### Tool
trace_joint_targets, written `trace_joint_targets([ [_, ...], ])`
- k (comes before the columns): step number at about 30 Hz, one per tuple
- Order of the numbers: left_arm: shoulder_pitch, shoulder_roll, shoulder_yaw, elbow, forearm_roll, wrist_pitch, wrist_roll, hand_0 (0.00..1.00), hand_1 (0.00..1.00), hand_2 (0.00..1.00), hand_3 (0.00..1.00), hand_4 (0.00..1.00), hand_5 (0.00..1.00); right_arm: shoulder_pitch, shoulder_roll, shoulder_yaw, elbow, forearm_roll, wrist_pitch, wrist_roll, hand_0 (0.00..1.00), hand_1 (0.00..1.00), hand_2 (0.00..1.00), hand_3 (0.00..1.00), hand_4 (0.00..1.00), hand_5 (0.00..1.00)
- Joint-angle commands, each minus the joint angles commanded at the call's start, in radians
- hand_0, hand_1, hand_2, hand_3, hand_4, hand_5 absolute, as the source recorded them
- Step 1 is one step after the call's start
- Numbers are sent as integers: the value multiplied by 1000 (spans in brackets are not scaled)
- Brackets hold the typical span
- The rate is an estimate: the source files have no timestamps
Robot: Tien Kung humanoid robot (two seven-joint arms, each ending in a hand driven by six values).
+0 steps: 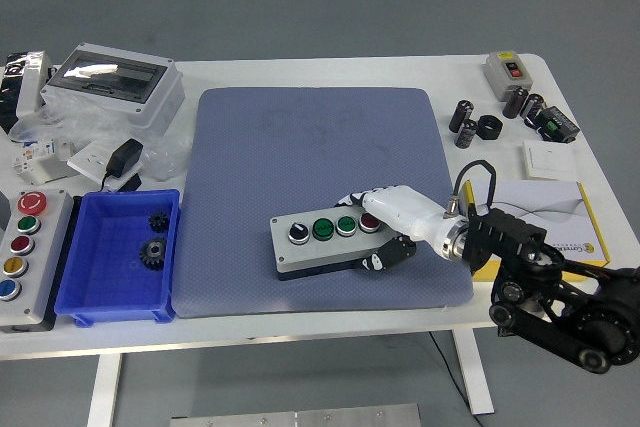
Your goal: Pick up the button,place it on the desk,press the button,press the button
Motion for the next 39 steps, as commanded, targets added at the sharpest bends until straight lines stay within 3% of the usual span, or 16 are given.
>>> trace_joint_targets([
  [4,-1,0,6,0,-6,-8,12,603,603,532,602,613,208,1,-3,19,-2,8,31,5,816,849,838,924,550,2],
  [5,-1,0,6,0,-6,-10,15,603,603,532,602,613,208,1,-3,21,-2,9,34,5,816,849,838,924,550,2],
  [6,-1,0,6,0,-6,-11,17,603,603,531,602,613,207,1,-4,22,-2,11,35,5,832,869,850,937,614,12],
  [11,-1,0,5,0,-2,-15,21,603,603,531,602,613,207,0,-4,28,-2,19,40,3,832,869,850,937,614,12],
  [12,-1,0,4,0,-1,-16,21,603,603,531,602,612,203,0,-5,29,-1,21,41,3,912,946,960,998,707,210],
  [17,-1,0,3,0,3,-18,21,603,603,531,602,612,203,-1,-16,33,10,48,44,3,912,946,960,998,707,210],
  [18,-1,0,3,0,3,-18,21,605,603,530,603,611,198,-1,-19,33,12,54,45,3,969,995,998,998,745,273],
  [39,-2,0,1,0,10,-22,19,604,603,529,600,611,185,-36,-97,67,56,194,59,15,976,998,998,998,758,286],
])
